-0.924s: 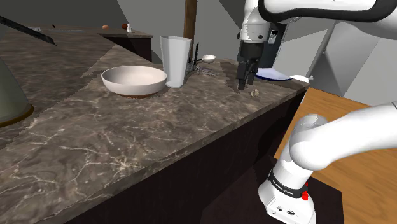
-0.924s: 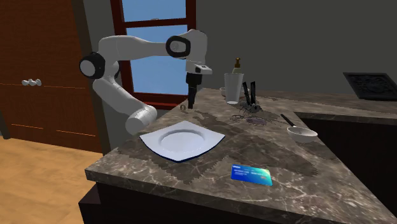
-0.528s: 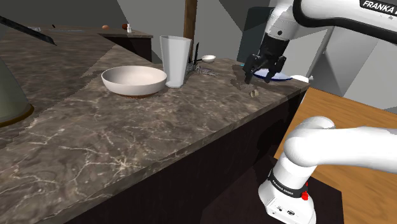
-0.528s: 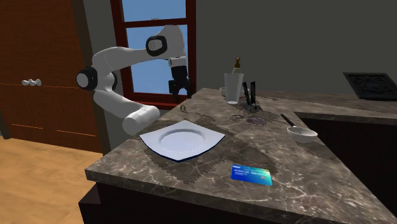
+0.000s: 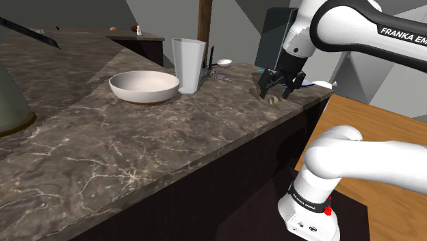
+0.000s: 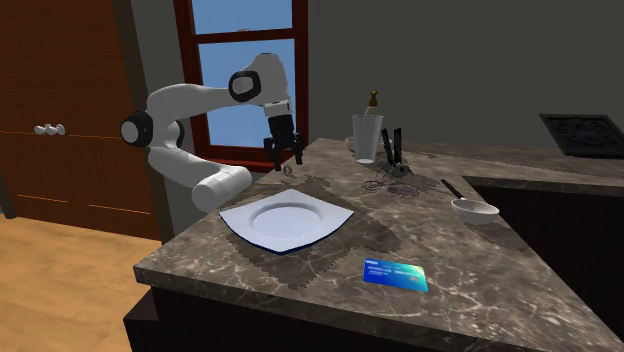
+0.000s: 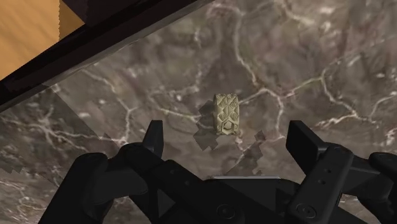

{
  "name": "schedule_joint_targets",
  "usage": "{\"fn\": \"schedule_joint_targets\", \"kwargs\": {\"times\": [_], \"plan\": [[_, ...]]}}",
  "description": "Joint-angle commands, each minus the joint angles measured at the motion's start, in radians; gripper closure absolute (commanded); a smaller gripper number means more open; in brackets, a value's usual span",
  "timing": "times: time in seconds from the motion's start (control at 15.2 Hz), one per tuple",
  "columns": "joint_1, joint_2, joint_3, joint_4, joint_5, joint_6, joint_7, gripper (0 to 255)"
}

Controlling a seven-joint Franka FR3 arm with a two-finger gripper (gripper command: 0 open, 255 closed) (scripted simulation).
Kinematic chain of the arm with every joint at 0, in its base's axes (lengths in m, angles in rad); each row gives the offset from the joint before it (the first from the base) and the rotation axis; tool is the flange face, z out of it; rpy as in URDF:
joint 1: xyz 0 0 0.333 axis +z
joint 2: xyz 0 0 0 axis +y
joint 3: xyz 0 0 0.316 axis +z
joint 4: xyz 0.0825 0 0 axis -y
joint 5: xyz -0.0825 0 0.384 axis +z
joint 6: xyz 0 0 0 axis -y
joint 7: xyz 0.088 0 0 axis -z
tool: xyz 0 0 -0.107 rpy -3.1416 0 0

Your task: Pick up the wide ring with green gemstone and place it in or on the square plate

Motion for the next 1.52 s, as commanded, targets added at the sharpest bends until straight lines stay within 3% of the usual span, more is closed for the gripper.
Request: {"fn": "schedule_joint_targets", "kwargs": {"times": [0.0, 0.4, 0.46, 1.06, 1.45], "plan": [[0.0, -0.002, 0.0, -0.01, 0.0, 0.009, 0.0, 0], [0.0, -0.002, 0.0, -0.01, 0.0, 0.009, 0.0, 0], [0.0, -0.002, 0.0, -0.01, 0.0, 0.009, 0.0, 255], [0.0, -0.002, 0.0, -0.01, 0.0, 0.009, 0.0, 255], [-0.007, 0.042, -0.007, 0.089, -0.007, -0.046, -0.005, 255]]}}
